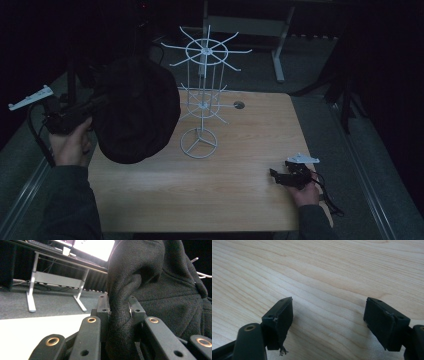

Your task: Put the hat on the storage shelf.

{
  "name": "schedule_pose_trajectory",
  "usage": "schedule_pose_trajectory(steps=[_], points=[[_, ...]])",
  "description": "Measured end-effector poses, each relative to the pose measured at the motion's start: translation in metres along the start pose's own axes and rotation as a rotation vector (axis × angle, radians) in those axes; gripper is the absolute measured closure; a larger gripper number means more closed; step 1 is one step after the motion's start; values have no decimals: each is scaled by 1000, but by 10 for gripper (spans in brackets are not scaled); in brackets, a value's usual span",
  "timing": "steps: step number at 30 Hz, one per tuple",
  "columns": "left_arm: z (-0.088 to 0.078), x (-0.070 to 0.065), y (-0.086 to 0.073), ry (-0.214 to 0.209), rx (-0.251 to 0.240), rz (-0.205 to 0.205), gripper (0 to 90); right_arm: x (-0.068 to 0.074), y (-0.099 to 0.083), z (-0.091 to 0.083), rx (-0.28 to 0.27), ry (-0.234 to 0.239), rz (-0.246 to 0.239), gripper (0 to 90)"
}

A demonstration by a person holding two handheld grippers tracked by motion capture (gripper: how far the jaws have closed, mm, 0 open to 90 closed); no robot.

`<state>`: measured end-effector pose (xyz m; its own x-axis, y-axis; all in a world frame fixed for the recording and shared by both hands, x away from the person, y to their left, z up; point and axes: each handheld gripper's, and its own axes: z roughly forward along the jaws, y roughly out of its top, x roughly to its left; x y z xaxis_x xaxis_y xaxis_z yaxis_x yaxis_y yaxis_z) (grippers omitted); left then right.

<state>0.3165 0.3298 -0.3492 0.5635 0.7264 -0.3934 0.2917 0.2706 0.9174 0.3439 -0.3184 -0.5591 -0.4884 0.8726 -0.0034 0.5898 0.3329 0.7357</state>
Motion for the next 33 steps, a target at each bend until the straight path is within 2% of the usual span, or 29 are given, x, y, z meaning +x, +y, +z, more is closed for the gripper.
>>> schedule_pose_trajectory(steps=[33], points=[[1,2,6,-92,-54,-24,769,0,0,0,0,0,0,234]])
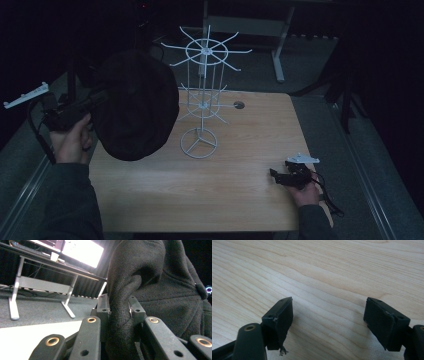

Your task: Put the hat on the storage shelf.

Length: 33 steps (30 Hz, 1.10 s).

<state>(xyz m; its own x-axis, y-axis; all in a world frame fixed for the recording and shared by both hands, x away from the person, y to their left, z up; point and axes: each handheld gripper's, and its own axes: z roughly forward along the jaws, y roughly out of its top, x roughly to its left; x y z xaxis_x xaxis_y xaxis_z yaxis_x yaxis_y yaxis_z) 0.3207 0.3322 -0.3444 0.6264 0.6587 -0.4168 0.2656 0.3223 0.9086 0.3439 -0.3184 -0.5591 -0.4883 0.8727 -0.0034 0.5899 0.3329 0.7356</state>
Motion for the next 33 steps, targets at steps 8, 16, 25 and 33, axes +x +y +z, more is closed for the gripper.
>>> schedule_pose_trajectory(steps=[8,16,25,33], points=[[2,0,3,-16,1,-3,769,0,0,0,0,0,0,234],[4,2,3,-41,0,-8,767,0,0,0,0,0,0,233],[1,3,2,-60,-16,-21,767,0,0,0,-1,0,-1,233],[1,2,4,-79,-33,-28,767,0,0,0,0,0,0,233]])
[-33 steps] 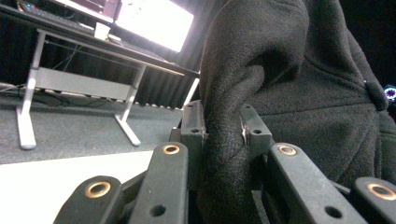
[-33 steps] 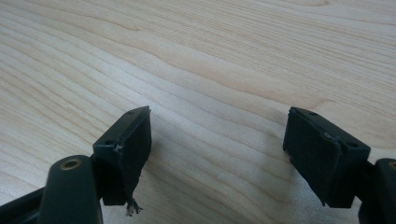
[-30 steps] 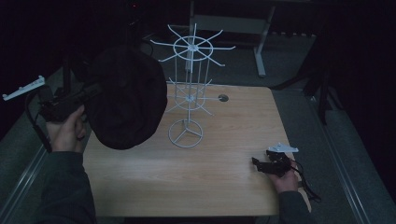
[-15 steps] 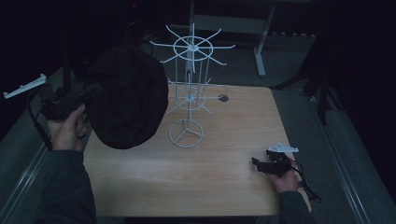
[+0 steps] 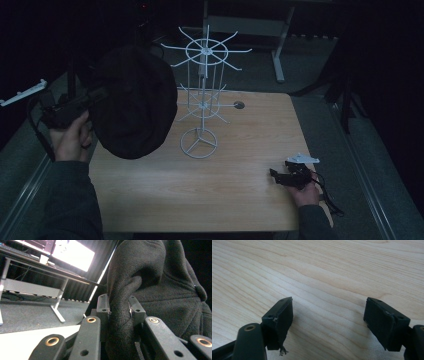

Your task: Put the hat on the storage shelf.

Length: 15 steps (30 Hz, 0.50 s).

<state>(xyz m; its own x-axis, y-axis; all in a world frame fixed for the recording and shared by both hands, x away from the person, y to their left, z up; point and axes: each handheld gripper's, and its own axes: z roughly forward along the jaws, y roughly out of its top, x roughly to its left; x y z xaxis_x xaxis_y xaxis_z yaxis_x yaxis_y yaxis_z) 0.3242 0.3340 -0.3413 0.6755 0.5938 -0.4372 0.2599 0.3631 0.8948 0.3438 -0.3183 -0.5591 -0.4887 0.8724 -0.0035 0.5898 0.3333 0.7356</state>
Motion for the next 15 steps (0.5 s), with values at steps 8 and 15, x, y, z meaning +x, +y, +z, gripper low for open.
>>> schedule_pose_trajectory(steps=[8,15], points=[[7,0,2,-34,-25,-18,767,0,0,0,0,0,0,233],[23,-5,5,-48,-6,-3,767,0,0,0,0,0,0,233]])
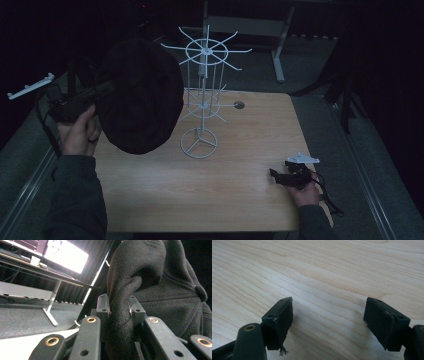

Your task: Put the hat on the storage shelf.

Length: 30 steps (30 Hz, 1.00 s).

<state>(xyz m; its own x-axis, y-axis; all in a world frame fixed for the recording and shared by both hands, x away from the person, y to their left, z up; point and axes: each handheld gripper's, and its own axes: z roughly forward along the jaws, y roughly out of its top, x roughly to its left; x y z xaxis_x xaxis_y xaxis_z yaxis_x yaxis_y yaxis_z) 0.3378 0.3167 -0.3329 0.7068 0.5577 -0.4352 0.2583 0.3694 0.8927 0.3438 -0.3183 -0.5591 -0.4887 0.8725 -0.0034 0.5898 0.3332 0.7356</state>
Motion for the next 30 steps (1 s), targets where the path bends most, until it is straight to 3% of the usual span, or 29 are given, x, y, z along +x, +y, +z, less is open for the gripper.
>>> schedule_pose_trajectory(steps=[10,30], points=[[22,3,-12,2,38,-3,763,0,0,0,0,0,0,234],[27,10,-25,49,81,13,731,0,0,0,1,1,1,233]])
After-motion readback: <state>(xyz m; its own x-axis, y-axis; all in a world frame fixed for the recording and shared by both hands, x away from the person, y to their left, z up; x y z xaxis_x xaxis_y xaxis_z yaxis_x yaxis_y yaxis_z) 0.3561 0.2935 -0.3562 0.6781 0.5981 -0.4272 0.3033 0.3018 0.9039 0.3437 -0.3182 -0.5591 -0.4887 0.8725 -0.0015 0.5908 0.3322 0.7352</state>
